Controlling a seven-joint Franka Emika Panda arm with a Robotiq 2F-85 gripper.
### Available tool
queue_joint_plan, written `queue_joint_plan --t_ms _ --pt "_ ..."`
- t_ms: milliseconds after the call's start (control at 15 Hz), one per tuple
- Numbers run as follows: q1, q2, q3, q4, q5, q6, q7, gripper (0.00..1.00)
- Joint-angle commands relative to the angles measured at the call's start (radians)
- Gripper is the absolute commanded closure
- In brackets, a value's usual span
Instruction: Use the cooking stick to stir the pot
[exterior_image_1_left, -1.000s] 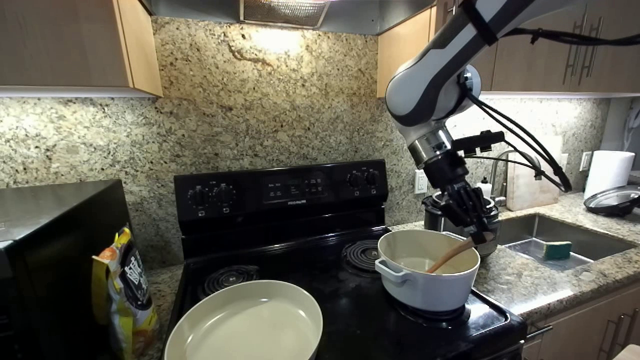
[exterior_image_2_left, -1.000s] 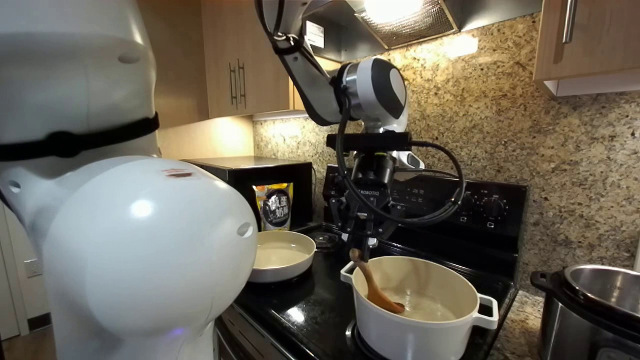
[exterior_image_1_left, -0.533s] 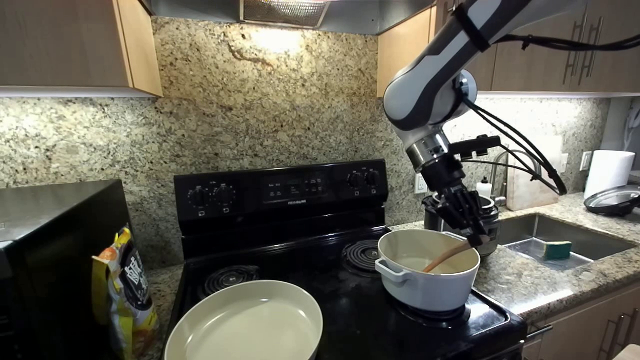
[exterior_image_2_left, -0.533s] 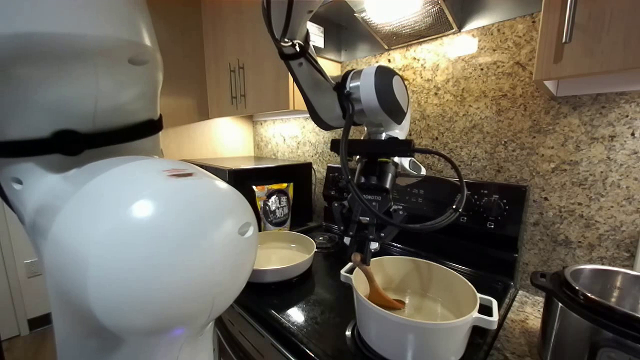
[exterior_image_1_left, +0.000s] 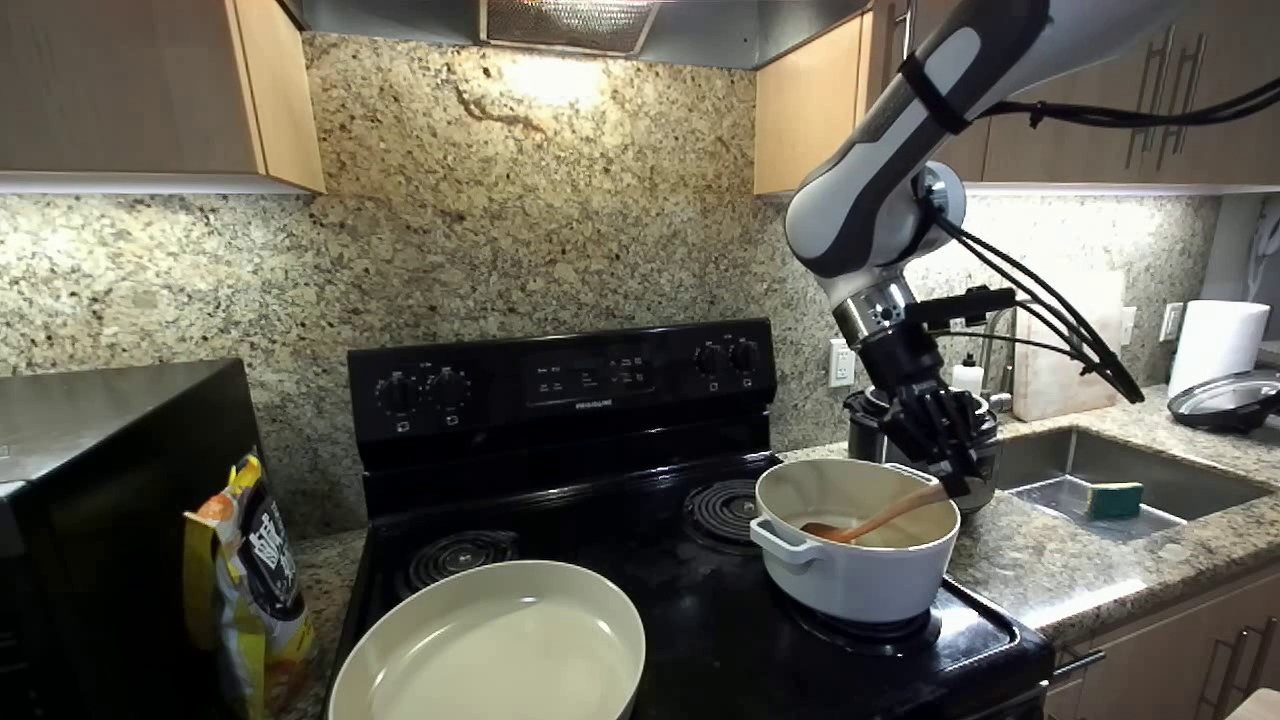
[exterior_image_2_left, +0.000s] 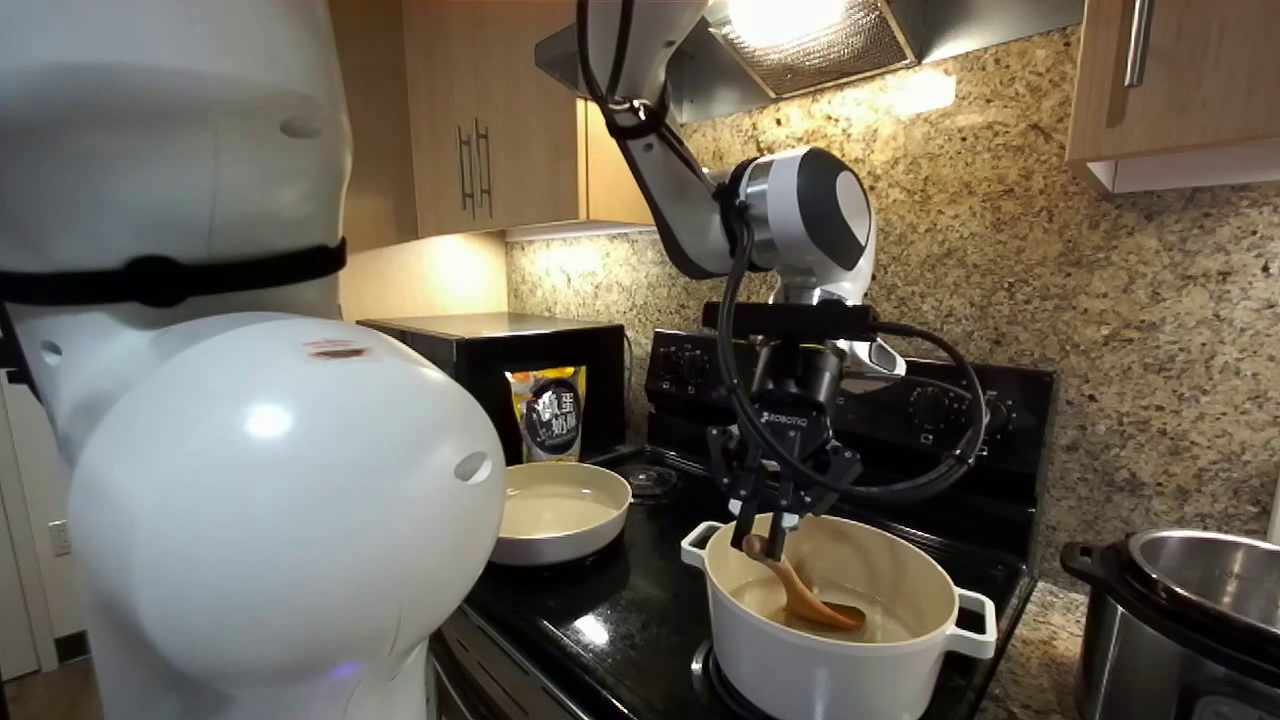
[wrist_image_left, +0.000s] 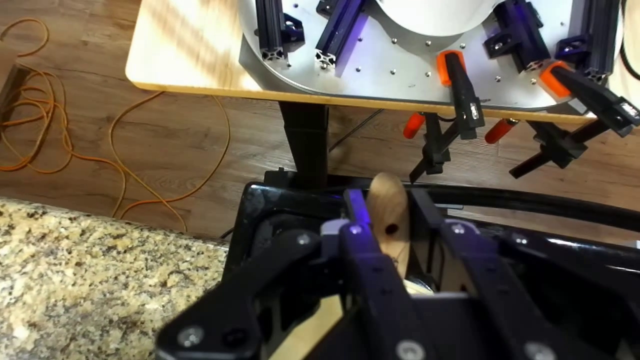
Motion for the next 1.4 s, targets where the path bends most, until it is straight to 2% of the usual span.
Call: queue_joint_plan --t_ms 0,467,667,1067,1333 --pt "-0.027 -0.020 -0.015 0.008 0.004 -0.018 0.003 0.94" --pt "0.009 -0.066 0.007 -0.021 -0.023 -0.160 -0.230 0.94" --pt "0.035 -0.070 0.029 -0.018 -0.023 -0.190 -0.284 0.94" --pt "0.032 -0.012 0.036 0.022 0.006 -0.105 -0.138 0.94" --pt "0.020 0.024 0.030 0.035 0.014 0.021 -0.041 0.94"
